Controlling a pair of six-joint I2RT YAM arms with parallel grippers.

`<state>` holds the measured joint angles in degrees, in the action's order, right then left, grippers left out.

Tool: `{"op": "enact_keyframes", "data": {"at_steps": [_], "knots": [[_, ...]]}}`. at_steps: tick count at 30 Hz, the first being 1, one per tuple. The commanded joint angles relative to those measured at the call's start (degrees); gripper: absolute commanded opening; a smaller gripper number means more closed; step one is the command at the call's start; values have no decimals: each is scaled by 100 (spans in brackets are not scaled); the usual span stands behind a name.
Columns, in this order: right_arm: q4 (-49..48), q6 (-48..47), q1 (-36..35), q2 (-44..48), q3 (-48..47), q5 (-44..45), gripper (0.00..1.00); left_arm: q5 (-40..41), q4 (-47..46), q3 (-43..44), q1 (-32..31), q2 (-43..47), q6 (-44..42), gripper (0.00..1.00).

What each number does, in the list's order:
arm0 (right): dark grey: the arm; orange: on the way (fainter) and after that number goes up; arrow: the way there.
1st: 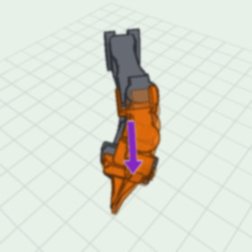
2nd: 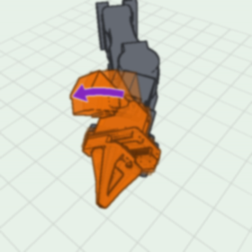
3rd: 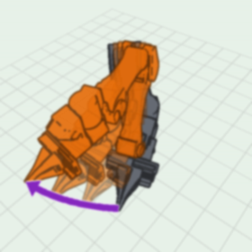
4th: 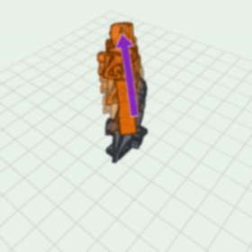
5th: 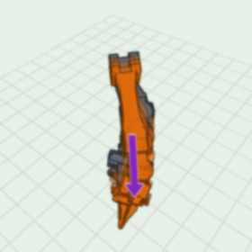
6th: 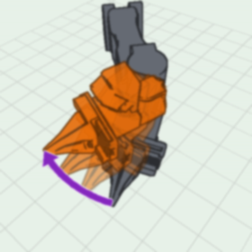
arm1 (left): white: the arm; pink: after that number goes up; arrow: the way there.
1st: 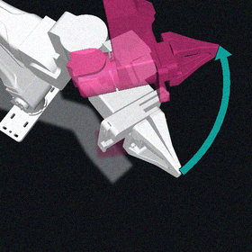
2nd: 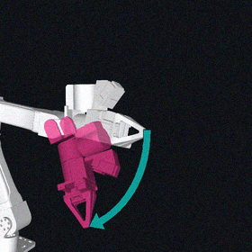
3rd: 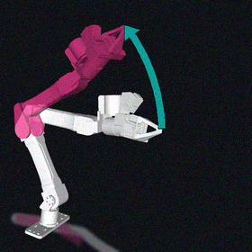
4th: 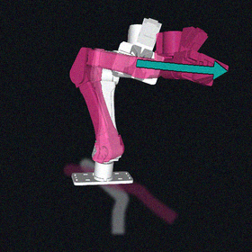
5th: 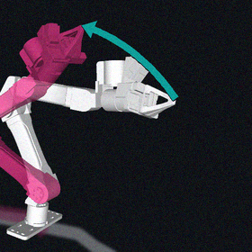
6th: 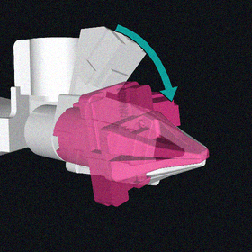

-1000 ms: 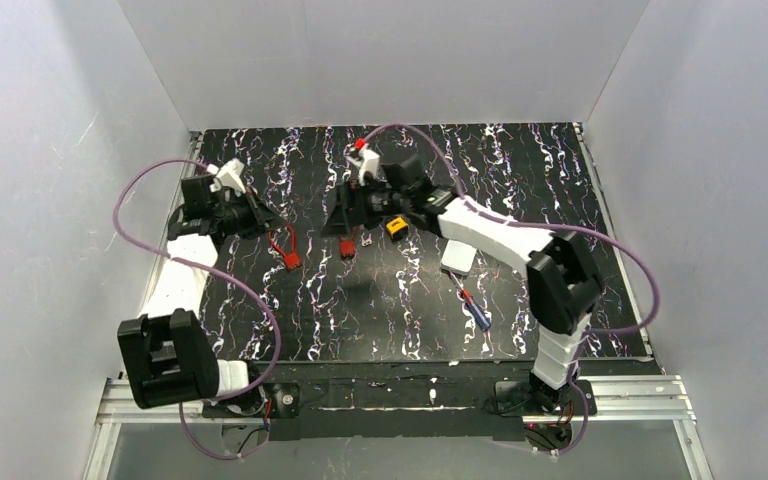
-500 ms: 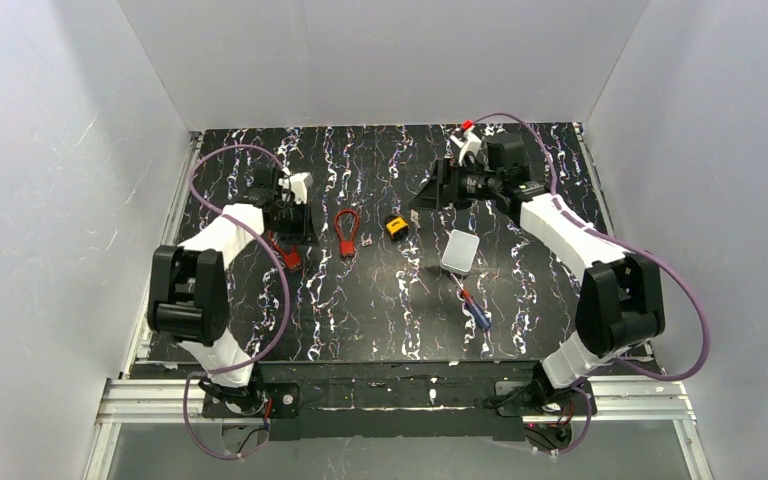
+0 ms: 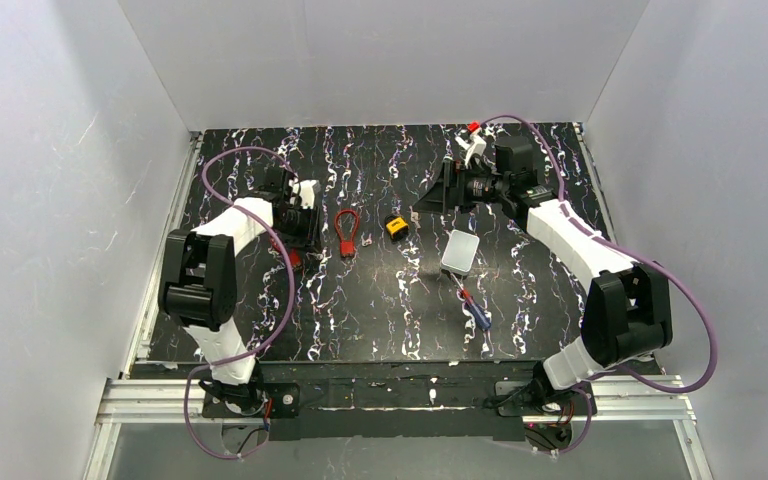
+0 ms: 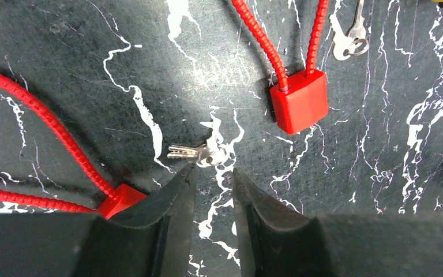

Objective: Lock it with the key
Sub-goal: Place the key at the center of the board.

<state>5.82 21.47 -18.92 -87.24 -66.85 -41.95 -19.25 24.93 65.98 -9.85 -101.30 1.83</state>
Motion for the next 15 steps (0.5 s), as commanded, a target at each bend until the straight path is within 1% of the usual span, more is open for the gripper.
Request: {"op": "enact_keyframes", "data": {"at_steps": [1,5,7,8,9,10,12,13,14,15], "knots": [[-249,67,93,60,-36,-148,98,-18,340,241,-26,62,-87,30],[-192,44,193,58,-110,-187,100,-101,540,355,-26,309,-118,35],[-36,-107,276,72,-160,-186,100,-233,618,359,-26,560,-154,44],[102,-225,332,71,-195,-149,100,-324,687,368,-26,694,-156,49],[259,-378,400,75,-231,-117,100,-444,813,417,-26,821,-352,54],[407,-584,479,76,-263,-75,100,-519,976,494,-26,917,-406,62],[716,-883,677,73,-320,27,100,-601,1372,694,-22,1099,-491,79],[872,-1046,806,69,-346,63,100,-636,1586,818,-7,1175,-544,92],[1033,-1223,946,61,-391,84,100,-703,1794,924,30,1256,-589,98],[1199,-1446,1117,47,-441,90,100,-802,1952,1035,111,1330,-612,98]]}}
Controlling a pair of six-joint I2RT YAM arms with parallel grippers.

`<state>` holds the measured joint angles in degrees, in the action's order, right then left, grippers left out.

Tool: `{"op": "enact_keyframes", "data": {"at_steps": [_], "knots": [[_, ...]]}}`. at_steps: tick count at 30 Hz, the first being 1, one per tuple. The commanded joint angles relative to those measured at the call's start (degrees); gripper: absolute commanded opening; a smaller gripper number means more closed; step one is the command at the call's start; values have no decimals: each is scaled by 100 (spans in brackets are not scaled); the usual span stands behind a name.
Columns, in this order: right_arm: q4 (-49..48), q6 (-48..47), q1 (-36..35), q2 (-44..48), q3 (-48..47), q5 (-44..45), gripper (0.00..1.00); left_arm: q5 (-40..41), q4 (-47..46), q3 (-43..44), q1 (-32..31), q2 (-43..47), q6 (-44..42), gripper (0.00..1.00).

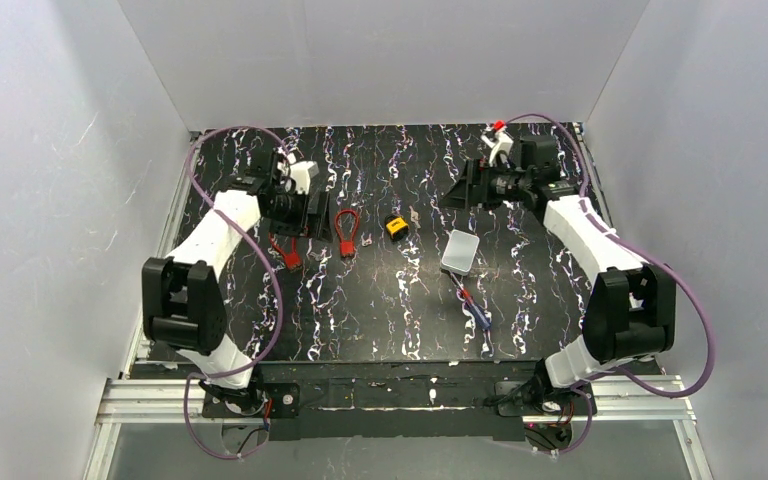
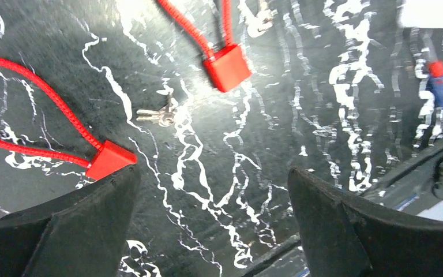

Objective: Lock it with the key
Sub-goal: Place the key at the center of the board, then reset both arms

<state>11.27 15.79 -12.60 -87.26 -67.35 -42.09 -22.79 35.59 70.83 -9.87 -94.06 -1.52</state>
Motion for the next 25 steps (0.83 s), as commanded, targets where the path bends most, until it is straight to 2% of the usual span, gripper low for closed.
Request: {"op": "enact_keyframes", "data": {"at_steps": [1,5,7,10,14,20,25], "knots": [[846,-1096,670,23,-443,111,100,-624,1024,637,232,696,-293,98],[1361,-1902,1607,-170,-560,-49,100,-1011,1197,802,898,1045,-343,98],[1562,-2301,2040,-296,-552,-4,100,-916,1155,794,1322,1175,-395,98],[1759,-2890,2398,-461,-496,227,100,-398,1125,740,1497,1306,-445,98],[1608,-3254,2508,-497,-162,596,100,97,968,404,1497,1418,-520,98],[864,-3024,2515,-274,519,811,100,108,487,-207,1501,1482,-285,98],[504,-2899,2508,-158,818,908,100,272,440,-257,1497,1502,-255,98]]}}
